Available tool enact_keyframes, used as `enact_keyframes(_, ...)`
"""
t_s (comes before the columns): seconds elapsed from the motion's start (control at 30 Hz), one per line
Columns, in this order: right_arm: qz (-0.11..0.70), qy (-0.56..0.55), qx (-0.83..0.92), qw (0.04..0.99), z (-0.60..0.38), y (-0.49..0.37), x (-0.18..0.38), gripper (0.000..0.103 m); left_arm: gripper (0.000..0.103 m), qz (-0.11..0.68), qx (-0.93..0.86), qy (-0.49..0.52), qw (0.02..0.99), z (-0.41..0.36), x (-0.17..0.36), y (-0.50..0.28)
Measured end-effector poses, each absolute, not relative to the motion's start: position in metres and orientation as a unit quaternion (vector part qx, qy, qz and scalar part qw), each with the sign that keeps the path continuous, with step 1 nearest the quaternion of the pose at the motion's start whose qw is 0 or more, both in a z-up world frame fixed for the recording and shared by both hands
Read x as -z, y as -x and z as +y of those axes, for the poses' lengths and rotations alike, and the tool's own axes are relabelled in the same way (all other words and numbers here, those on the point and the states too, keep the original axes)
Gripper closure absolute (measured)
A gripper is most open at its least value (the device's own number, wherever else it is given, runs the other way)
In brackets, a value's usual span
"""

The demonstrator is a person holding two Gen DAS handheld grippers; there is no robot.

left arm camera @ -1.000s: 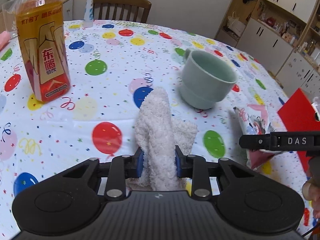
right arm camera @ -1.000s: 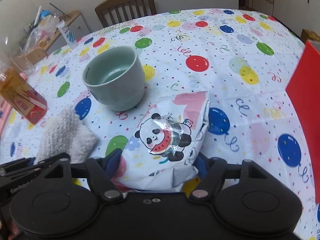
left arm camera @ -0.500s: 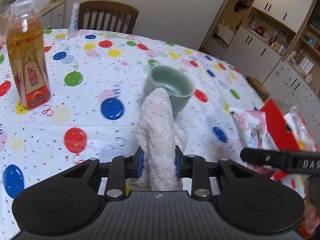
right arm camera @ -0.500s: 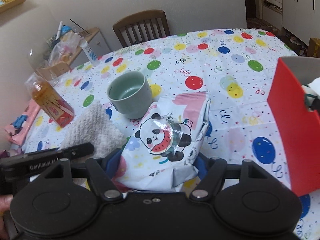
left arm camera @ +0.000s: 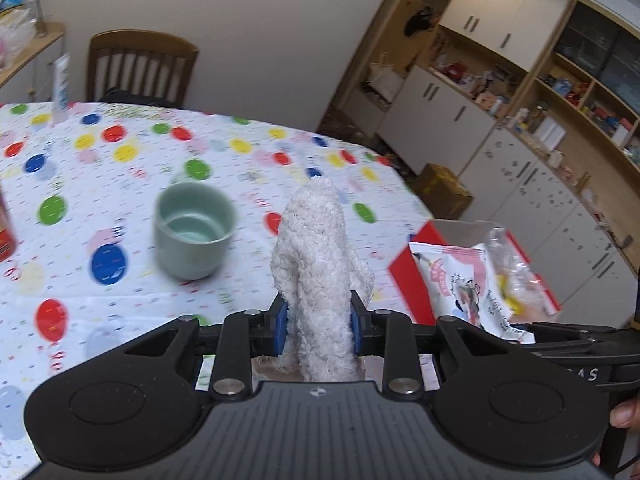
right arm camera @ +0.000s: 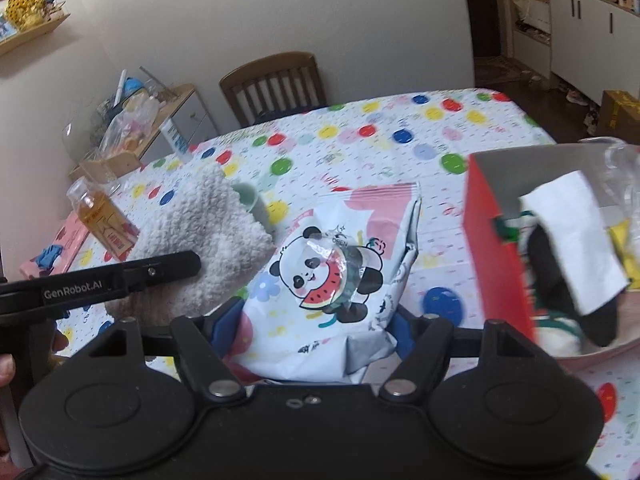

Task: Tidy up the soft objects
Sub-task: 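Carry the white towel and panda snack bag over the shoebox with both tools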

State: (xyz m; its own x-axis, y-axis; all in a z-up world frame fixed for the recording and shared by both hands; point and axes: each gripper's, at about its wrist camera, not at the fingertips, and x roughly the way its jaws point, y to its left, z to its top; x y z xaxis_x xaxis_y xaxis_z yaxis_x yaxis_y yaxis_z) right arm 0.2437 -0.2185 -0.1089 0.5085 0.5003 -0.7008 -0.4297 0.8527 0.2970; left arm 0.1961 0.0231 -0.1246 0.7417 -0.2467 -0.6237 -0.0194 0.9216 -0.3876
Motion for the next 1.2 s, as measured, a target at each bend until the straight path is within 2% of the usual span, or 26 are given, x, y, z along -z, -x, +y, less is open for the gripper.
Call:
enact_keyframes(0.67, 0.377, -0.086, -0.152, 0.91, -0.36, -0.287, 0.083, 0.031, 0.074, 0.33, 0.174, 0.152, 0.915, -0.104, 0.083, -0.256)
enact_keyframes(1.2, 0.398, -0.07, -0.084, 0.911, -0.415, -0.35, 0.107, 0.031, 0.074, 0.366, 0.228, 0.1, 0.897, -0.2, 0.095, -0.305)
